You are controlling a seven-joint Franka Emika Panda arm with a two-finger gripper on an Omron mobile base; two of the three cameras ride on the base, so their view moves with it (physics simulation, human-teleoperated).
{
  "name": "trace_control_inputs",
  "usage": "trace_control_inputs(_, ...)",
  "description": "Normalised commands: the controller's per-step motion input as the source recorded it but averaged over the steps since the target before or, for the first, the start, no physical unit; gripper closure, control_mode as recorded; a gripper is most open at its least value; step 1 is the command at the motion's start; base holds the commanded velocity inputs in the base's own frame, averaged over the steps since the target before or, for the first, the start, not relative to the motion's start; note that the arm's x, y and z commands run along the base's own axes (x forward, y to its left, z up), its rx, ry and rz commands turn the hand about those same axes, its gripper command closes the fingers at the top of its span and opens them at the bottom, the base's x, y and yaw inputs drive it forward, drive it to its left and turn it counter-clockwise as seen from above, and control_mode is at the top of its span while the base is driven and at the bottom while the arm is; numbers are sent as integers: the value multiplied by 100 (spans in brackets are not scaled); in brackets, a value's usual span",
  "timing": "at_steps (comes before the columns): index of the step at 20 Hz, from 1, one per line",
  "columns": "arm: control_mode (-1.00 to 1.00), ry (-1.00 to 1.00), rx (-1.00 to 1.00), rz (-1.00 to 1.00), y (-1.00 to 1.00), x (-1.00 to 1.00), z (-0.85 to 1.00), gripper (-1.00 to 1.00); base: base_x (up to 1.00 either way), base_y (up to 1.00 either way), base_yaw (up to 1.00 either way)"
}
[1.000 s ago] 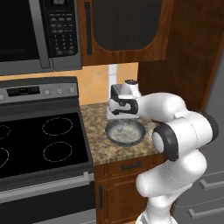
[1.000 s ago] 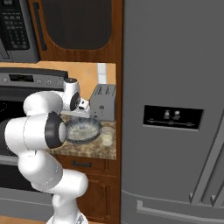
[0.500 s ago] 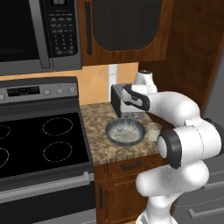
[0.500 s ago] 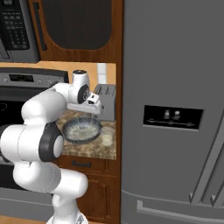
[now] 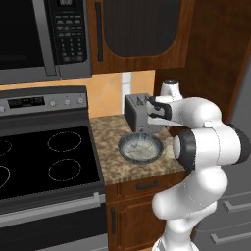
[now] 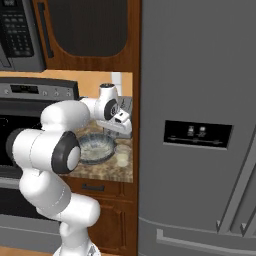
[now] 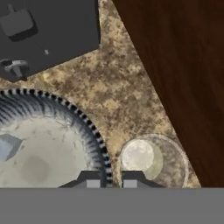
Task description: Grab a lemon wedge from the fridge and one ice cube from the ice bowl, and put them in the glass of lemonade.
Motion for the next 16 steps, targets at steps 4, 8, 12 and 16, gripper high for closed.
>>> trace_control_inputs(4, -100, 13, 0, -16, -58, 0, -47, 100, 0, 0, 0)
trace_control_inputs(8, -100, 5, 0, -11, -37, 8, -39, 100, 0, 0, 0)
trace_control_inputs(12, -100, 0, 0, 0, 0, 0, -1, 100, 0, 0, 0)
trace_control_inputs(16, -100, 0, 0, 0, 14, 0, -6, 100, 0, 0, 0)
